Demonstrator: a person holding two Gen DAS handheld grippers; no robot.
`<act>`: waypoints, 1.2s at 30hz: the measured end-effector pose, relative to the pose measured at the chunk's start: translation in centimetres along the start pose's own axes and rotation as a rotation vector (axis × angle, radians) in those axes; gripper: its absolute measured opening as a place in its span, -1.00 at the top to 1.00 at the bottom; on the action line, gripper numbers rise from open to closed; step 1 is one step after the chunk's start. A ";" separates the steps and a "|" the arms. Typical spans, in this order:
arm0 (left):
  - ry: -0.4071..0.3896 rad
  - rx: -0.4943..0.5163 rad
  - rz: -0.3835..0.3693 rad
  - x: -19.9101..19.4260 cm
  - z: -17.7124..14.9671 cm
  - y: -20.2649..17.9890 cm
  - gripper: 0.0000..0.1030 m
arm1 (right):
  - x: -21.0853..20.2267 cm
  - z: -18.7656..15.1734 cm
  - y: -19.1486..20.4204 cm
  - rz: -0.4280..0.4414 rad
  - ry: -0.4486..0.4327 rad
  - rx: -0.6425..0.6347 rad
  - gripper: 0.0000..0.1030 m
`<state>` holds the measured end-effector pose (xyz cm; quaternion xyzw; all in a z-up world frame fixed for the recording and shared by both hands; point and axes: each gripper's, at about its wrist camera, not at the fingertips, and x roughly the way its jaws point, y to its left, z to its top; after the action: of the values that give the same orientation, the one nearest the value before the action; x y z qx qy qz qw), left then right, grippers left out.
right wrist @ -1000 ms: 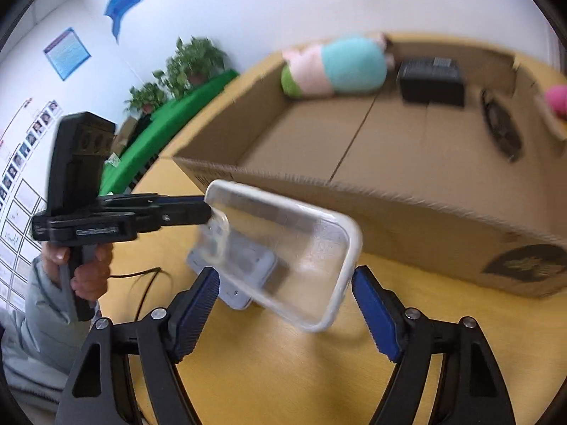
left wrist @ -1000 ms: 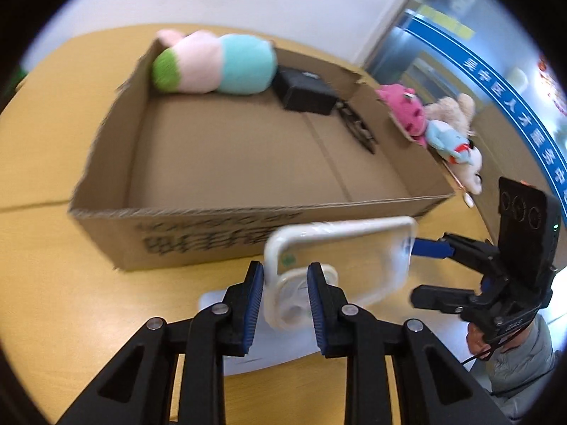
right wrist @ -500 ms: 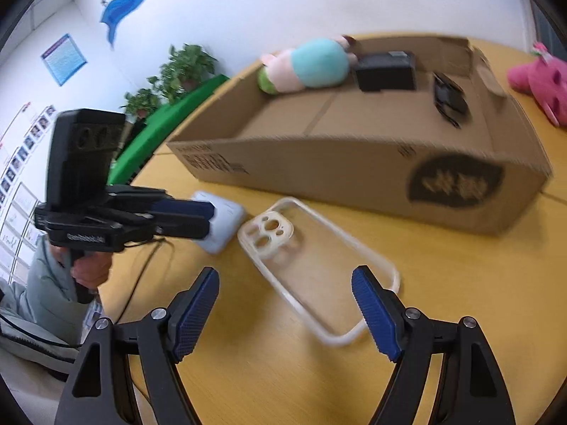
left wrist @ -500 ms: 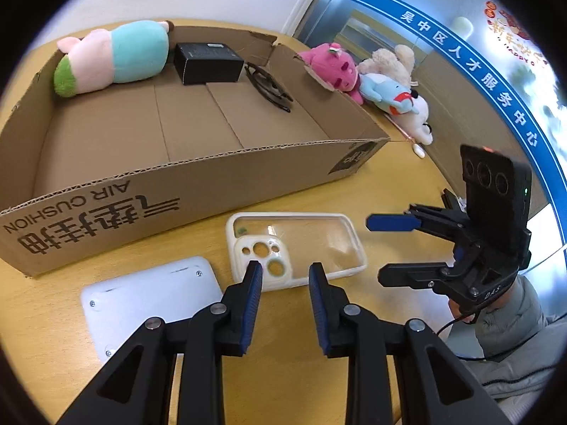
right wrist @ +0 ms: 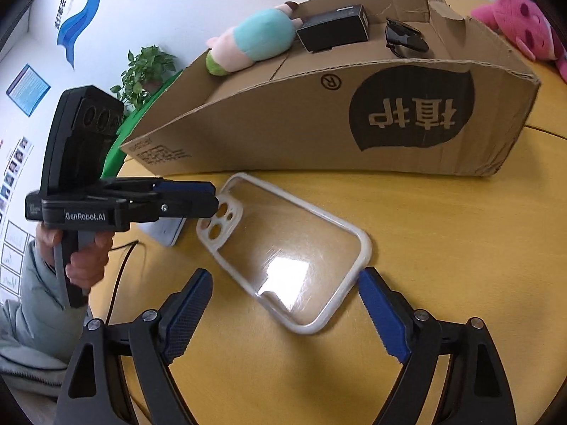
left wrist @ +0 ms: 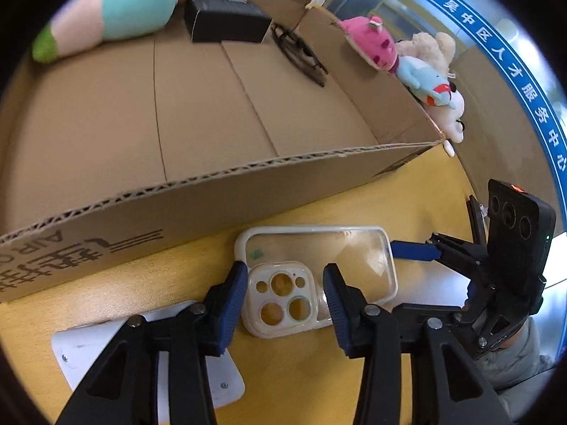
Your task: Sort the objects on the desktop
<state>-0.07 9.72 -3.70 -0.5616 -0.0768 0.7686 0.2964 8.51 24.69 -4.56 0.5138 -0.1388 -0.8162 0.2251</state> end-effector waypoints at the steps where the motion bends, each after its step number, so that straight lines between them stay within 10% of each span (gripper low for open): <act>1: 0.002 -0.016 -0.017 0.0 0.1 0.2 0.16 | 0.0 0.2 -0.1 0.004 -0.004 0.003 -0.67; 8: -0.039 0.028 -0.115 -1.4 -0.5 -1.0 0.16 | -1.7 1.0 1.2 0.058 -0.059 -0.055 -0.67; 15: -0.023 -0.046 0.054 -1.2 0.1 1.0 -0.02 | -1.9 0.4 -0.7 0.018 -0.032 0.010 -0.67; 24: 0.045 -0.010 0.031 1.3 0.6 -0.1 -0.03 | -0.1 0.9 -0.4 0.004 -0.001 0.026 -0.80; 36: -0.141 0.101 -0.071 -4.0 -0.9 -3.1 -0.09 | -3.1 1.2 3.5 0.034 -0.112 -0.127 -0.80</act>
<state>2.62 9.84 0.67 -0.4873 -0.0786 0.7981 0.3455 9.39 23.25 -0.10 0.4496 -0.1077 -0.8468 0.2632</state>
